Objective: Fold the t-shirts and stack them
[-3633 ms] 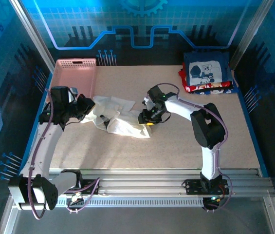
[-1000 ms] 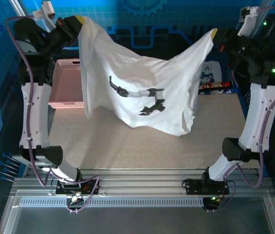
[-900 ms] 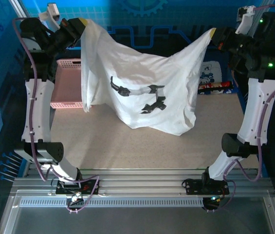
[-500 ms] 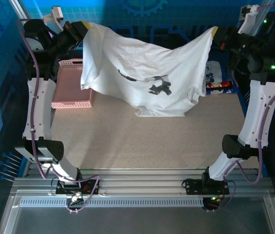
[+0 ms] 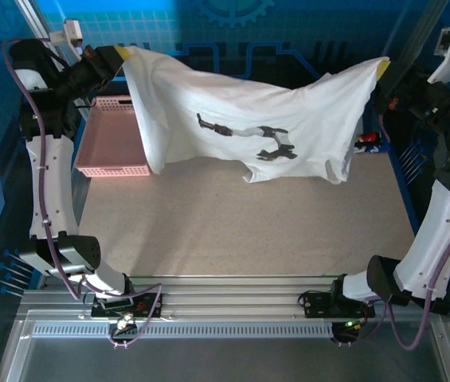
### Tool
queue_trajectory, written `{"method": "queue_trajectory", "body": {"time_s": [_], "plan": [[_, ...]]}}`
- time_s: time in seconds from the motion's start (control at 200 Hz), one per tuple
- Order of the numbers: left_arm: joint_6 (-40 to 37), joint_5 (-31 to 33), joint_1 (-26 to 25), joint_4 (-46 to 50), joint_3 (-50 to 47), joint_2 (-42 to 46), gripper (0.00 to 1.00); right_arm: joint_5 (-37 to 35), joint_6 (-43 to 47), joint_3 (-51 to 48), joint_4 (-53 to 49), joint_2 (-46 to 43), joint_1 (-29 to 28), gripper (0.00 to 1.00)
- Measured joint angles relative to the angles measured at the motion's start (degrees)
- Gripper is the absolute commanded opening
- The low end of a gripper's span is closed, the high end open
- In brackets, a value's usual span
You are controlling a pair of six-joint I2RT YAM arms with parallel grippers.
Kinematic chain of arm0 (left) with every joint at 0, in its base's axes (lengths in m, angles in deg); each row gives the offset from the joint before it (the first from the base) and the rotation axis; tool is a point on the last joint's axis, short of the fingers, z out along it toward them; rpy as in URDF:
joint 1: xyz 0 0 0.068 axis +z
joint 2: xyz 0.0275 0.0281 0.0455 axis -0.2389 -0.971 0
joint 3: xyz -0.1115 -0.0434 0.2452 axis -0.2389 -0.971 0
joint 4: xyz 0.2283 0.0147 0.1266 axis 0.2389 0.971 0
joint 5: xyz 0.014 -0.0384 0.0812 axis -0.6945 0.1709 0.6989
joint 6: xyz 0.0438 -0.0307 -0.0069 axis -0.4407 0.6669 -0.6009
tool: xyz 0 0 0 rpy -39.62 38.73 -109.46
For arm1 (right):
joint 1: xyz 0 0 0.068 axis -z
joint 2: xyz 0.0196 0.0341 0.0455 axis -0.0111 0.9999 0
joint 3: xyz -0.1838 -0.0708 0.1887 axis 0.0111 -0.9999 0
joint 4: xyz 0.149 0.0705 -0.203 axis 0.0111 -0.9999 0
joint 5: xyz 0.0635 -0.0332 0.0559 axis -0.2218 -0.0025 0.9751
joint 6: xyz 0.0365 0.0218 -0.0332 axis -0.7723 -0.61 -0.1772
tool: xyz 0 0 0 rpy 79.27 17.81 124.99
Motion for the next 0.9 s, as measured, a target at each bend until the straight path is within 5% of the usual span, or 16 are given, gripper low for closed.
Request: {"method": "queue_trajectory", "body": {"time_s": [0.4, 0.655, 0.805, 0.9], "plan": [[5.01, -4.44, -1.09, -3.15, 1.11, -3.85, 0.0, 3.19, -1.66, -3.96, 1.73, 1.75, 0.59, 0.0], [6.58, -4.11, -8.35, -0.07, 25.57, -22.73, 0.0, 3.41, -1.77, 8.02, 4.42, 20.96, -4.24, 0.0], [12.7, -2.67, -8.26, -1.07, 43.15, -35.39, 0.0, 3.37, -4.68, 20.02, 7.82, 34.88, -4.96, 0.0], [16.17, -1.27, -7.43, -2.54, 45.94, -38.42, 0.0, 3.3, -7.48, 21.97, 11.67, 38.86, -4.92, 0.0]]}}
